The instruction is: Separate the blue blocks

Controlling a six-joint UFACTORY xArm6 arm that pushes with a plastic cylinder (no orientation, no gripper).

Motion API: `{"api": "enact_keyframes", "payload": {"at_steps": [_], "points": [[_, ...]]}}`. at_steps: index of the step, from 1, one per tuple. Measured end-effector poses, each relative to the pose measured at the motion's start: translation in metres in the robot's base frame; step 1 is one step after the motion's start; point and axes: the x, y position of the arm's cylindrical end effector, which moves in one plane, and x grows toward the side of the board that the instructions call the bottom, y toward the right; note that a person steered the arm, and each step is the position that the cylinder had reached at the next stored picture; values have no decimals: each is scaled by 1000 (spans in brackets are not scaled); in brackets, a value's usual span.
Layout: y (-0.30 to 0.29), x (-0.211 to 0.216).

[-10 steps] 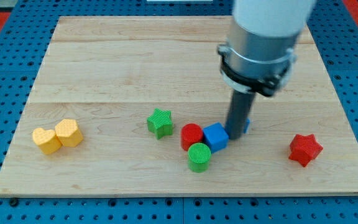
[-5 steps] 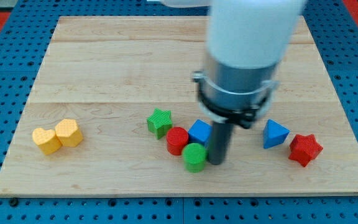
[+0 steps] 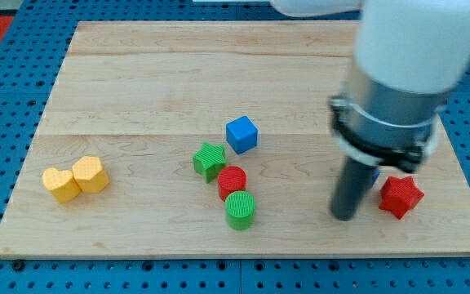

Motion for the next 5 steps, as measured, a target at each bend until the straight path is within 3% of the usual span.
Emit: {"api": "enact_keyframes", "payload": {"at_steps": [1,3,4,5], "points": [[17,-30],[-102,-142],[-112,-152],[-86,-142]]}}
